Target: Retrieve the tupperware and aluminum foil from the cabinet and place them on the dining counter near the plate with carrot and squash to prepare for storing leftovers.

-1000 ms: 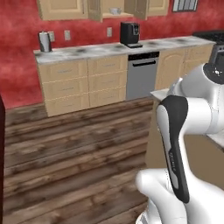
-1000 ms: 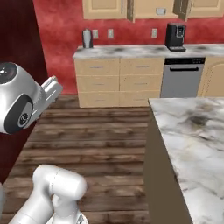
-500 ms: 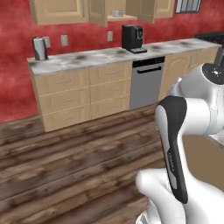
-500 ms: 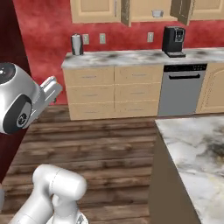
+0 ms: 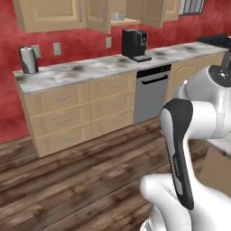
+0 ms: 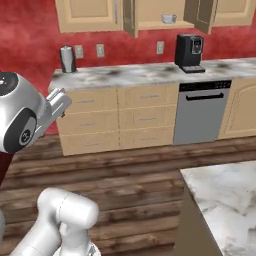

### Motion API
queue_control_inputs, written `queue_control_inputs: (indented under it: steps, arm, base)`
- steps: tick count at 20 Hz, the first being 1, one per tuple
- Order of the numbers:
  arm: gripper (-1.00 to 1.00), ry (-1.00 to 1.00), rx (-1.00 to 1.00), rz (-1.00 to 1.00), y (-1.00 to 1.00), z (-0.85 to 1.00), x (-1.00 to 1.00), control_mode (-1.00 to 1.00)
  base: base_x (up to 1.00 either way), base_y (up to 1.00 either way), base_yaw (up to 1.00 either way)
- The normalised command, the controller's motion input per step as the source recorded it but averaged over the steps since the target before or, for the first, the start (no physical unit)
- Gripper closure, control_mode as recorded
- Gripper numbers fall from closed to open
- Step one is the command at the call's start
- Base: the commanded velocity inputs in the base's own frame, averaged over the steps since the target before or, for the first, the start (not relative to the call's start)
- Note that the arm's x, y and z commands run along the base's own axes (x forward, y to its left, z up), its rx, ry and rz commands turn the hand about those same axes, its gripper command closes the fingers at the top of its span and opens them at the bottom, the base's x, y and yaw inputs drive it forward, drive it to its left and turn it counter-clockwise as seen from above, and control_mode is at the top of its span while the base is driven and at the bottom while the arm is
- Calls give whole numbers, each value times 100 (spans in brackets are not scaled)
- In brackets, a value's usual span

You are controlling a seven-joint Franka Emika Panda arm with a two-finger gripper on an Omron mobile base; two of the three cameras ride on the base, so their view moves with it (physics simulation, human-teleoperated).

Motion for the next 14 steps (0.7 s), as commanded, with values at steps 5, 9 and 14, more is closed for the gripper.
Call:
queue_control_inputs:
  steps: [5,9,14]
  arm:
    - [-100,0,0,0,0,0,0,100]
    - [-100,0,0,0,0,0,0,100]
    - [-100,0,0,0,0,0,0,100]
  base:
    - [99,0,-18]
    - [85,-5,-26]
    - [85,-16,-30]
